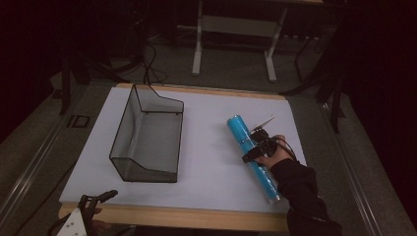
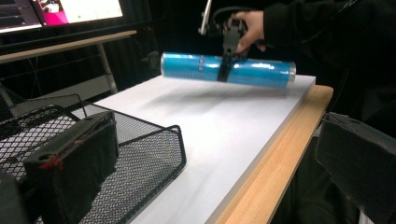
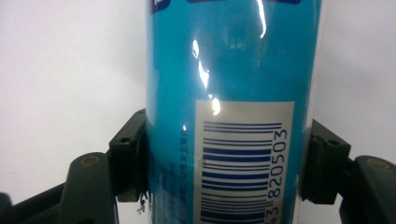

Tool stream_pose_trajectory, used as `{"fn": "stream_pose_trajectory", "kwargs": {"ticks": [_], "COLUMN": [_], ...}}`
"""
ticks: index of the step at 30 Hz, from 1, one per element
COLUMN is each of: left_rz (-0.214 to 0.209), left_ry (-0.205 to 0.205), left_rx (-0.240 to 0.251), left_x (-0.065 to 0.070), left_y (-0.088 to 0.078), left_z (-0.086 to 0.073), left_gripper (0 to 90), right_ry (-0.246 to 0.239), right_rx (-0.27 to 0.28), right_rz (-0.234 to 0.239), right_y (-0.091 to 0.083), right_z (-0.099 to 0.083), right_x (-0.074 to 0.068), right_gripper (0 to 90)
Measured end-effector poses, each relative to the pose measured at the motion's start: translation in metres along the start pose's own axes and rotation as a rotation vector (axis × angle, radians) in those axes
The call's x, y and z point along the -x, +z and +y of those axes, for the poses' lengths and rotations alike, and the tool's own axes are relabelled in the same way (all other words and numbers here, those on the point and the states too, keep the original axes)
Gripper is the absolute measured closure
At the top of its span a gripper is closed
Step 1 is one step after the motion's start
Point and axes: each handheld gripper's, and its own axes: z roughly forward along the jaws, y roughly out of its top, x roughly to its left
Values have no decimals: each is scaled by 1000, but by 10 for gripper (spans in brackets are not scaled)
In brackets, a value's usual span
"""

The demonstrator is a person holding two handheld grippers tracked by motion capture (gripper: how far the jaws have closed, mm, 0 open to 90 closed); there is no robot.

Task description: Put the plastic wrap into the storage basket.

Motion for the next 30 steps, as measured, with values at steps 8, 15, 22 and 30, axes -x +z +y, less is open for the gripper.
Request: {"fn": "stream_pose_trajectory", "kwargs": {"ticks": [8, 15, 22, 30], "left_rz": [5, 9, 10, 12], "left_ry": [0, 3, 4, 6], "left_rx": [5, 5, 6, 1], "left_x": [0, 0, 0, 0], "left_y": [0, -1, -1, -1], "left_z": [0, 0, 0, 0], "left_gripper": [2, 2, 2, 2], "right_ry": [4, -25, -34, -44], "right_rx": [126, 194, 249, 327], "right_rz": [50, 89, 123, 159], "right_y": [-37, -57, -67, -74], "right_z": [15, 31, 46, 71], "right_x": [-12, -32, -48, -73], "right_gripper": [315, 315, 315, 315]}}
